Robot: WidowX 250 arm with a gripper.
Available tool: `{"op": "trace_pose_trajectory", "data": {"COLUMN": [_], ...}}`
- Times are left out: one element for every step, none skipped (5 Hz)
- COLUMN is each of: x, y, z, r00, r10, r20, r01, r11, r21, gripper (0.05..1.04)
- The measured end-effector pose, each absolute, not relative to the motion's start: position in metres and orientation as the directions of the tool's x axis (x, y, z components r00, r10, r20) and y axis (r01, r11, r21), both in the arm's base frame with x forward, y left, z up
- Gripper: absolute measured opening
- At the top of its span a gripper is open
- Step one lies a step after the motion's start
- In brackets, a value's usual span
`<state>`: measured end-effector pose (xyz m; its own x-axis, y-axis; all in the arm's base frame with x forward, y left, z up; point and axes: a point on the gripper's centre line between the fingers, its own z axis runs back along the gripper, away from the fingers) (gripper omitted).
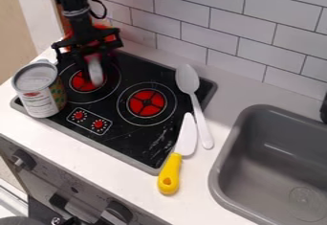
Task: Put the red object in the pot on the left burner
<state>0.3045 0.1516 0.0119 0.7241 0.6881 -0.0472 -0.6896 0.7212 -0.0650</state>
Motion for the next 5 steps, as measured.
{"op": "trace_pose_trajectory", "data": {"x": [0.304,0.301,0.299,0.287,0.272], "y": [0.149,0.144,0.136,0.130,0.133], "z": [0.011,0.019,0.038,0.059,0.075], "r00": [0.735,0.751,0.797,0.846,0.904], "r10": [0.675,0.658,0.602,0.531,0.404], "r20": [-0.056,-0.060,-0.037,0.059,0.136], "r01": [-0.678,-0.661,-0.603,-0.529,-0.411], "r11": [0.732,0.746,0.795,0.848,0.911], "r21": [-0.075,-0.081,-0.061,-0.036,0.022], "gripper": [0.938,1.000,0.999,1.000,0.999]}}
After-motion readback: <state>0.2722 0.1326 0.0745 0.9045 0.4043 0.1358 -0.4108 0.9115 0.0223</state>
